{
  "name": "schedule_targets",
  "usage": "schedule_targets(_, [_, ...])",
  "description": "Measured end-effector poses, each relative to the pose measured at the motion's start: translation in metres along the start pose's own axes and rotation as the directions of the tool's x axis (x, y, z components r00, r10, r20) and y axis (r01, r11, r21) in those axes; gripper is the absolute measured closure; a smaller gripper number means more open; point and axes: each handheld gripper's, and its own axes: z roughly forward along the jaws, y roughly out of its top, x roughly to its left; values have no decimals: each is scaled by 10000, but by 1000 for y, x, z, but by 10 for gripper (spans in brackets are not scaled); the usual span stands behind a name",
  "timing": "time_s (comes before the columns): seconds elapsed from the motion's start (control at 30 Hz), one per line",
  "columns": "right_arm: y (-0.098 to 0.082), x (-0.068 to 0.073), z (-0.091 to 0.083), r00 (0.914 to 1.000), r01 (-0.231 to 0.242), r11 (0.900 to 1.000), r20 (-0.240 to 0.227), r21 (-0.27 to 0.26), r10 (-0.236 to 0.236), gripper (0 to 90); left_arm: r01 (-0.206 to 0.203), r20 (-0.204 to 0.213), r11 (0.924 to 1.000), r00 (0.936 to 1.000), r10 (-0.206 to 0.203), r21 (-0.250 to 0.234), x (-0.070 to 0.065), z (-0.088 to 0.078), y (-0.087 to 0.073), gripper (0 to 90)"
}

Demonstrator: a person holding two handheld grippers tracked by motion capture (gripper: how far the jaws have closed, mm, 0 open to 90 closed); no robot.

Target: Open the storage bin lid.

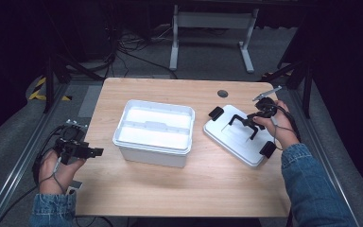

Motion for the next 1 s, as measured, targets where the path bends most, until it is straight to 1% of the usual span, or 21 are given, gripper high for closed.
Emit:
schedule_targets(0.13, [2, 5, -13, 9996, 261, 9985, 79, -478, -257, 543, -22, -86, 10000, 10000, 22, -13, 0, 0, -1, 329])
schedule_targets(0.2, [2, 10, -17, 9992, 406, 9972, 59, -623, -403, 539, 61, -40, 10000, 10000, -61, -41, -1, -1, -3, 329])
schedule_targets(0.23, [3, 14, -21, 9989, 467, 9965, 5, -695, -468, 532, -35, -100, 10000, 9999, 35, -39, 0, -3, -4, 329])
schedule_targets(0.27, [3, 18, -24, 9984, 547, 9954, -88, -792, -555, 530, 63, -89, 10000, 9999, -63, -61, -1, -4, -5, 329])
schedule_targets(0.4, [4, 32, -34, 9957, 860, 9913, -246, -992, -889, 519, 78, -59, 9999, 10000, -79, -82, 0, -6, -8, 329])
schedule_targets(0.43, [4, 41, -40, 9941, 958, 9888, -408, -1145, -1010, 515, 15, -91, 9999, 10000, -17, -128, -1, -7, -8, 329])
schedule_targets(0.47, [4, 46, -43, 9931, 1000, 9877, -492, -1203, -1065, 509, -27, -81, 10000, 10000, 26, -88, -1, -6, -7, 328])
schedule_targets(0.5, [4, 46, -43, 9931, 1000, 9877, -492, -1203, -1065, 509, -27, -81, 10000, 10000, 26, -88, -1, -6, -7, 328])
schedule_targets(0.57, [3, 55, -48, 9908, 1163, 9850, -549, -1275, -1241, 501, 30, -88, 10000, 10000, -30, -40, -3, -6, -7, 327])
schedule_targets(0.6, [3, 62, -51, 9892, 1298, 9832, -512, -1281, -1373, 501, -22, -140, 10000, 9999, 21, -22, -4, -7, -6, 326])
schedule_targets(0.67, [2, 72, -56, 9882, 1383, 9815, -479, -1324, -1457, 498, -84, -114, 10000, 9999, 84, -32, -6, -9, -5, 325])
schedule_targets(0.73, [0, 80, -59, 9890, 1317, 9818, -497, -1365, -1396, 494, -173, -132, 9998, 9998, 171, -130, -8, -11, -4, 324])
schedule_targets(0.77, [-2, 87, -62, 9883, 1350, 9813, -526, -1369, -1433, 493, -250, -118, 9996, 9996, 249, -126, -9, -12, -3, 323])
schedule_targets(0.8, [-3, 91, -62, 9876, 1395, 9806, -528, -1376, -1479, 492, -249, -140, 9996, 9996, 247, -136, -11, -11, -2, 324])
schedule_targets(0.83, [-3, 91, -62, 9876, 1395, 9806, -528, -1376, -1479, 492, -249, -140, 9996, 9996, 247, -136, -11, -11, -2, 322])
schedule_targets(0.87, [-4, 95, -63, 9874, 1377, 9809, -583, -1375, -1468, 492, -257, -125, 9996, 9996, 256, -69, -11, -11, -2, 322])
schedule_targets(1.0, [-10, 108, -64, 9849, 1419, 9797, -785, -1419, -1540, 486, -342, -158, 9994, 9993, 341, -75, -13, -11, -1, 320])
